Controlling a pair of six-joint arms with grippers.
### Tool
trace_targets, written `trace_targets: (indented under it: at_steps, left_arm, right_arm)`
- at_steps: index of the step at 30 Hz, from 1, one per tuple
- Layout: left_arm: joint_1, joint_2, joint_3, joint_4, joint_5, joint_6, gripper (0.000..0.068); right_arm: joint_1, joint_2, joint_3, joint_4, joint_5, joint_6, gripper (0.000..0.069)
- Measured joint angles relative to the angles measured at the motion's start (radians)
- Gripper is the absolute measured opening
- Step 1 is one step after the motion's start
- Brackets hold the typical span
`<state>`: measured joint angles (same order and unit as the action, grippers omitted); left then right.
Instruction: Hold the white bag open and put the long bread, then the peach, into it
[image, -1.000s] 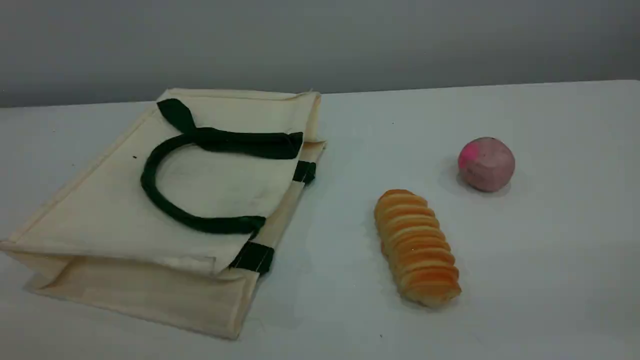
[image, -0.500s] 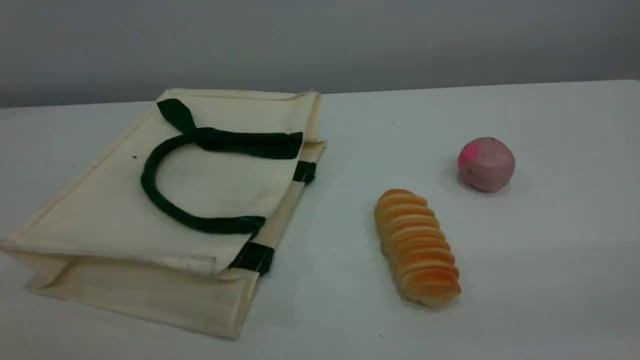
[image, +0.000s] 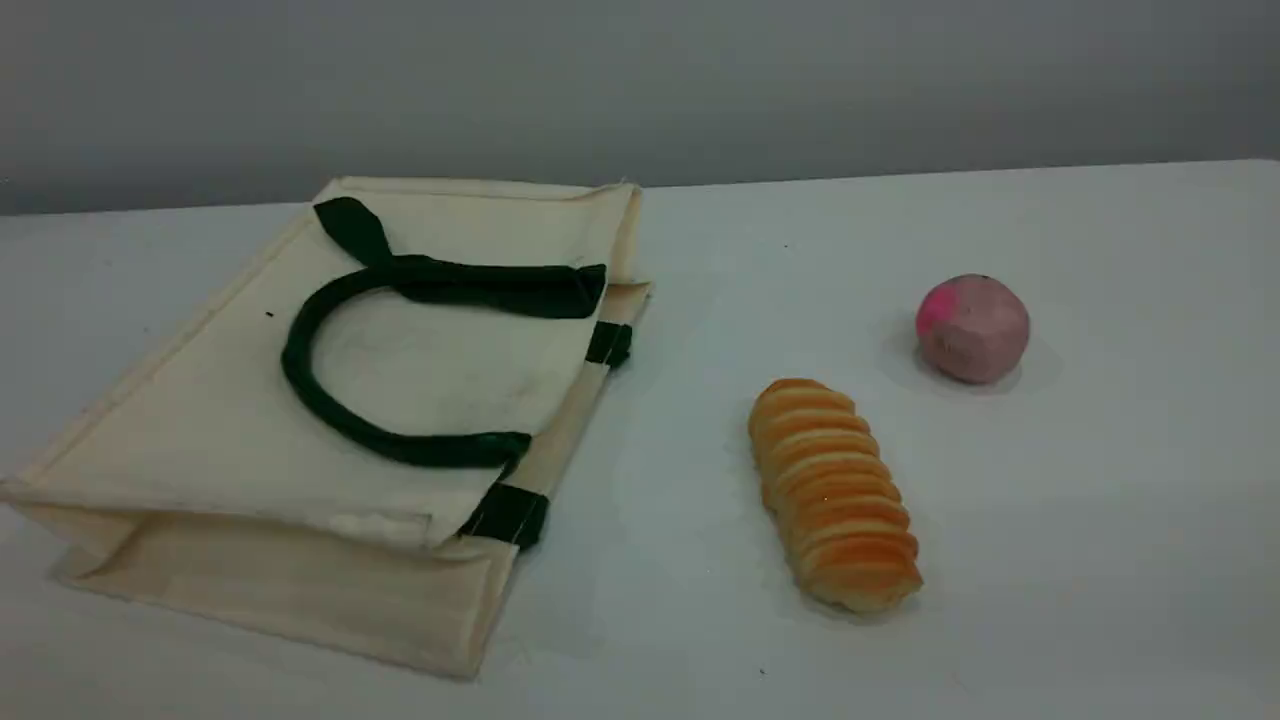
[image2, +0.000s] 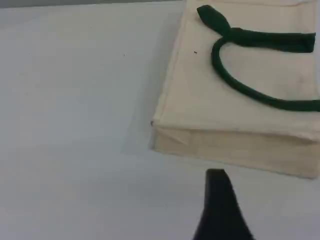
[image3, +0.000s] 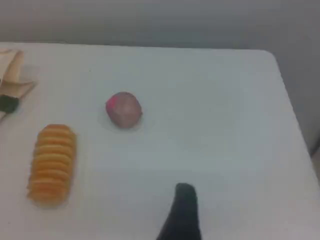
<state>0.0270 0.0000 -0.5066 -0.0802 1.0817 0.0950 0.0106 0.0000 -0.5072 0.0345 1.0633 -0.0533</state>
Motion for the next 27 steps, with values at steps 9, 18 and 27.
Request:
trace_targets:
  at_steps: [9, 18, 27]
  left_arm:
    - [0.0, 0.0, 0.0, 0.007, 0.0, 0.001, 0.0421]
    - [-0.003, 0.054, -0.039, 0.002, -0.05, -0.048, 0.0421]
    - [-0.013, 0.27, -0.149, 0.002, -0.077, -0.056, 0.0421]
  right_arm:
    - [0.002, 0.0, 0.0, 0.0, 0.0, 0.0, 0.0587]
    - [0.043, 0.0, -0.025, 0.024, -0.038, 0.067, 0.0587]
    - [0.053, 0.169, -0.145, 0.014, -0.086, 0.132, 0.0587]
